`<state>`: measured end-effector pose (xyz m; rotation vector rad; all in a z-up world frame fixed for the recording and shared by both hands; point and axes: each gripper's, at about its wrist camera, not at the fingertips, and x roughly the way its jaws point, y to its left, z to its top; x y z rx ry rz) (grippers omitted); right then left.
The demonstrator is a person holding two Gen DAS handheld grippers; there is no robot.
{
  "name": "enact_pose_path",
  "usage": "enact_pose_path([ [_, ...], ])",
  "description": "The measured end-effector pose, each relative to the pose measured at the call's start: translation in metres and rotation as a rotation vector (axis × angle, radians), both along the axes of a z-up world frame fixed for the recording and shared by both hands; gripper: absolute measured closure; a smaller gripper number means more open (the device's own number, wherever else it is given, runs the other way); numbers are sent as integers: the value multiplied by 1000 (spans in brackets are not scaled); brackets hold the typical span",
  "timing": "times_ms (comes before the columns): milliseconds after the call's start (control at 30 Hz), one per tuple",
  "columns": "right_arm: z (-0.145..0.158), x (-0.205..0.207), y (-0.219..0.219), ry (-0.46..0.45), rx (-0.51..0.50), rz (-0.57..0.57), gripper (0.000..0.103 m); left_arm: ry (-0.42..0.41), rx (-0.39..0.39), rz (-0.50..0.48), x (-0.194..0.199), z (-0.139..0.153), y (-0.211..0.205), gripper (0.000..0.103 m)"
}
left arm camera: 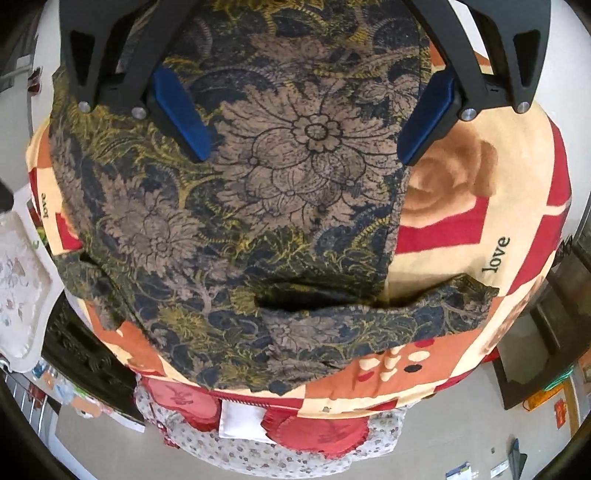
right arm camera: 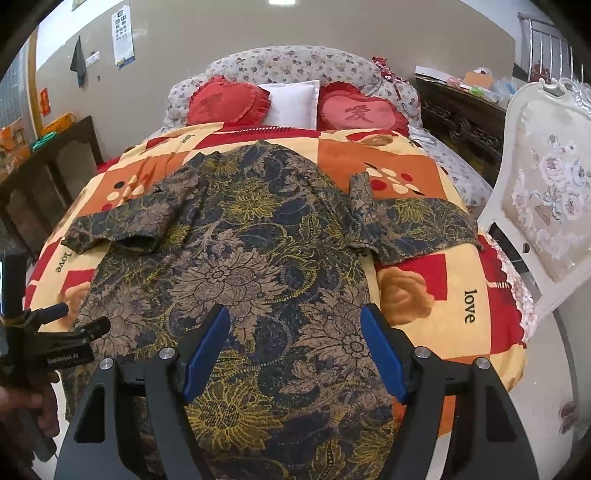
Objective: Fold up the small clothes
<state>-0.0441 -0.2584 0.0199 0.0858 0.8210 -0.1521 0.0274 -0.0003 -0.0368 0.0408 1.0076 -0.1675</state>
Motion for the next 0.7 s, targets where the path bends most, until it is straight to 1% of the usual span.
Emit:
enact_pose_path([
  [300,-9,-12,-27,0,43,-27,28,-41,52,-5,-3,15,-17,0],
  [400,-11,-14,-33,-8,54,-27,28,-37,59,-13,-4,16,-22,0],
  [500,-13,-14,-35,-13,64,-25,28,-44,74,-11,-6,17,-26,0],
  [700,-13,-11,-32,-23,61,-3,28,-38,80,-4,-7,16,-27,0],
])
